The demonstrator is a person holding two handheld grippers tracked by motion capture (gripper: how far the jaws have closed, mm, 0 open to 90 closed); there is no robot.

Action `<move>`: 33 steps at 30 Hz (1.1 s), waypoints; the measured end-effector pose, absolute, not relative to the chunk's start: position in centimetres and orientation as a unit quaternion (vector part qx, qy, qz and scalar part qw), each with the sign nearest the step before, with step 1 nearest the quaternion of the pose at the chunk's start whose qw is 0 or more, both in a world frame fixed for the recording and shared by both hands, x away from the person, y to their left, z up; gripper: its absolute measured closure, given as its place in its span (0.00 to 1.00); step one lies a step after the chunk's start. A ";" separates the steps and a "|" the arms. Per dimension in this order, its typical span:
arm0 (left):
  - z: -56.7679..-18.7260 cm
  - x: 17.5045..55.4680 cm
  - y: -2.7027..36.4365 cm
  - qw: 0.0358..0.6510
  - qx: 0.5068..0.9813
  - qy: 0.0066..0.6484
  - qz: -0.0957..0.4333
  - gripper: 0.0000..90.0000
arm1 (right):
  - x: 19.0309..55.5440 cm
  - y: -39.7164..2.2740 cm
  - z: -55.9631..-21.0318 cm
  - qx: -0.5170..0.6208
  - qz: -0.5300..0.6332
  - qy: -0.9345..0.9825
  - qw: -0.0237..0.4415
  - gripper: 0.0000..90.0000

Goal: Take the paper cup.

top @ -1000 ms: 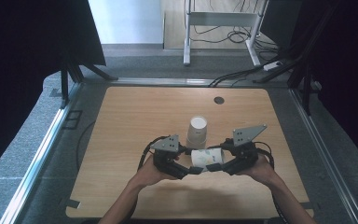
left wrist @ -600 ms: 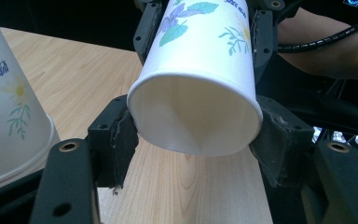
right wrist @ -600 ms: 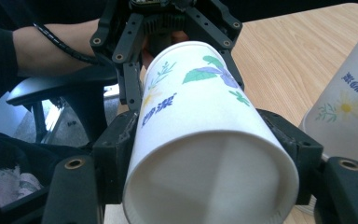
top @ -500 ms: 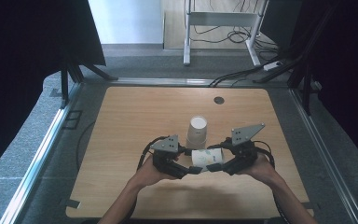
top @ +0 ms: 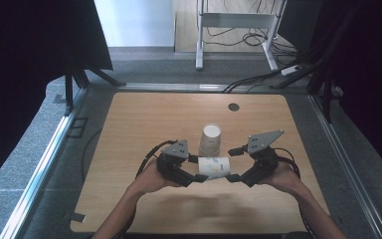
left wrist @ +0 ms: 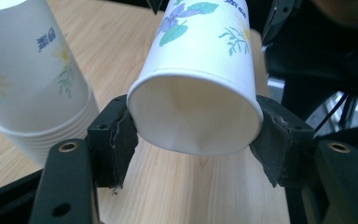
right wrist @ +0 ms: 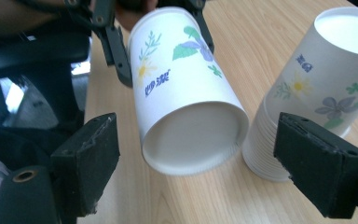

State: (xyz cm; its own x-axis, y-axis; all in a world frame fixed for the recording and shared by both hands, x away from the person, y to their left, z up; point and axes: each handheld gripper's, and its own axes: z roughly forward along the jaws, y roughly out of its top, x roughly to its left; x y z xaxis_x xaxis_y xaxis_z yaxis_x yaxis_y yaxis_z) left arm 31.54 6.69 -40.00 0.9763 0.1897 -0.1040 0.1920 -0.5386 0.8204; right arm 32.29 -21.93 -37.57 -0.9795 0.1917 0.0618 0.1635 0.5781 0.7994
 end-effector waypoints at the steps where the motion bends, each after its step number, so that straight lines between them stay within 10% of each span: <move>1: -39.8 31.6 6.6 0.461 0.881 0.109 0.001 0.39 | 32.3 -21.9 -37.5 0.099 0.443 0.891 0.019 0.15; 33: -36.5 32.3 2.4 0.268 0.962 0.054 0.014 0.38 | 31.7 -17.4 -38.0 0.043 0.294 0.954 0.045 0.18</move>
State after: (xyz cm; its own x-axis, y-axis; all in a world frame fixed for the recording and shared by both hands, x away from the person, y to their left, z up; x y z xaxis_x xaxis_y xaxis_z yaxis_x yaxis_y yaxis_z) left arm 32.33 2.41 -36.51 0.9937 0.1120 -0.0018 0.0968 -0.8503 0.5173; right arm 31.69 -17.44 -37.96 -0.9923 0.1076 -0.0606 0.0548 0.8238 0.5642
